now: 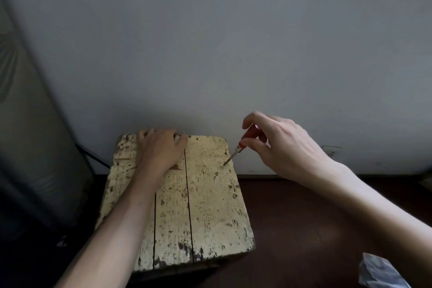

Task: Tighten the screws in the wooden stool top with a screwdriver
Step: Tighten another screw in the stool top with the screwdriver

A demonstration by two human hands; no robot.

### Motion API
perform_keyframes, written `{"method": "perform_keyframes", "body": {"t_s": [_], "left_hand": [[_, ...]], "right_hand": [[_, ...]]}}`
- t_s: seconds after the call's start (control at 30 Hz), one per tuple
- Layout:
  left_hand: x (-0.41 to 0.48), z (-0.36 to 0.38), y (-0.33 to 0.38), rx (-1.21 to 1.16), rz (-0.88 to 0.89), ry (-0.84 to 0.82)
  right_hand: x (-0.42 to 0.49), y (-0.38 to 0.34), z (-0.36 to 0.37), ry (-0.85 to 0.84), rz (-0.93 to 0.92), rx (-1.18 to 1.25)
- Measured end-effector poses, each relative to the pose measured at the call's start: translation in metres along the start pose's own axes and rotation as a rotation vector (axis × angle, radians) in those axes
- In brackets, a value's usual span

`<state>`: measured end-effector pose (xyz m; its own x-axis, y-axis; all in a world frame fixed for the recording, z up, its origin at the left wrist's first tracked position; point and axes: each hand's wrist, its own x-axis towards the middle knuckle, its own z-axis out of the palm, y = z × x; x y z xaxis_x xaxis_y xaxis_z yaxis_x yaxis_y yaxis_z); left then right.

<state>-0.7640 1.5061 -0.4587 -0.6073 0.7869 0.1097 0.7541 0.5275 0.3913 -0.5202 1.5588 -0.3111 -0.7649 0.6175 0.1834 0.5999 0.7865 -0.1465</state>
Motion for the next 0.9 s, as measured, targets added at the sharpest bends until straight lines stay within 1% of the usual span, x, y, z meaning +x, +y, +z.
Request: {"method": "perform_keyframes", "body": {"t_s": [0.1, 0.17, 0.23, 0.4, 0.47, 0.6, 0.7, 0.77, 0.9], "left_hand": [[0.001, 0.000, 0.000, -0.008, 0.000, 0.000], [0.001, 0.001, -0.001, -0.011, 0.001, -0.003], [0.001, 0.001, -0.001, -0.010, 0.003, -0.007], [0.002, 0.003, -0.002, -0.012, 0.004, -0.004], [0.003, 0.005, -0.003, -0.012, 0.007, -0.003], [0.003, 0.007, -0.004, -0.007, 0.006, -0.001], [0.003, 0.006, -0.004, -0.011, 0.008, 0.004], [0.003, 0.005, -0.004, -0.009, 0.007, 0.002], [0.002, 0.002, -0.002, -0.014, 0.003, 0.000]], "right_hand": [[-0.001, 0.004, -0.011, -0.076, -0.044, 0.020], [0.000, 0.008, -0.017, -0.123, -0.066, -0.022], [-0.001, 0.009, -0.021, -0.131, -0.062, -0.058], [-0.005, 0.010, -0.020, -0.083, -0.086, -0.107], [-0.005, 0.010, -0.014, -0.035, -0.073, -0.098], [-0.005, 0.010, 0.000, 0.071, -0.012, -0.104], [-0.008, 0.016, 0.003, 0.110, 0.067, -0.105], [-0.011, 0.020, 0.003, 0.093, 0.049, -0.013], [-0.013, 0.018, -0.006, -0.027, -0.058, 0.088]]}}
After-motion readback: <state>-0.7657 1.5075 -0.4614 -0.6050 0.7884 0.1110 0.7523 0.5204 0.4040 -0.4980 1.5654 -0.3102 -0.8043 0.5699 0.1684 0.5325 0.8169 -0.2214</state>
